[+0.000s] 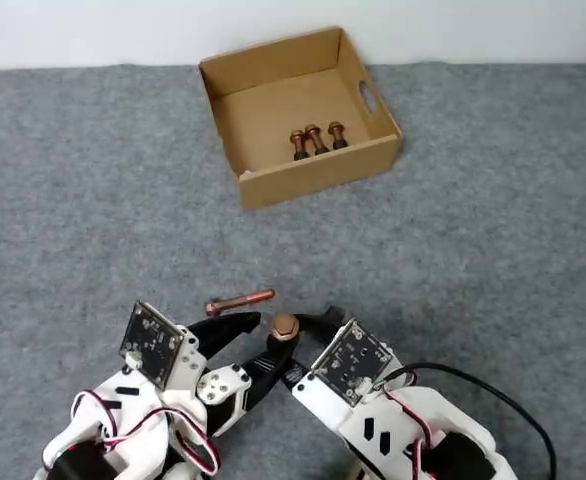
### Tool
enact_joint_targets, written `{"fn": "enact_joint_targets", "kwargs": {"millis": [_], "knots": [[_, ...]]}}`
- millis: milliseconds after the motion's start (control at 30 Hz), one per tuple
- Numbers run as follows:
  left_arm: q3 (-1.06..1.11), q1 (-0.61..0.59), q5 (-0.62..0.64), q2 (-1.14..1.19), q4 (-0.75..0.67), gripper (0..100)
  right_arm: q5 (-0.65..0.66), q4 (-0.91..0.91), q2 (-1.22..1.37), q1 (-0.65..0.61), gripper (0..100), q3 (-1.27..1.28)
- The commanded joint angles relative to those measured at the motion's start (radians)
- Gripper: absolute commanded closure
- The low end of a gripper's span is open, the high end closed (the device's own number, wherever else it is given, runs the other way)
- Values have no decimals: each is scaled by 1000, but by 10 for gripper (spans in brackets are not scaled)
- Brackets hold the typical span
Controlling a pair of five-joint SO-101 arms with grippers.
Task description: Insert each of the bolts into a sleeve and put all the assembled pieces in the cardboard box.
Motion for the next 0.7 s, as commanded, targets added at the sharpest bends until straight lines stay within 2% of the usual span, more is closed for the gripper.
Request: {"fn": "enact_joint_targets", "kwargs": {"millis": [0, 200, 400, 567, 667], "knots": [[-71, 9, -12, 6, 58, 805, 8, -28, -7, 2, 990, -26], [-157, 12, -12, 6, 158, 806, 8, -27, -5, 48, 990, -25], [-217, -15, -9, 6, 160, 825, 8, -27, -5, 94, 990, -26], [-223, -219, -14, 0, 20, 1000, -11, -21, -5, 193, 990, -32], [-183, -370, -14, 5, -48, 996, -127, -25, -4, 321, 991, -35]]}}
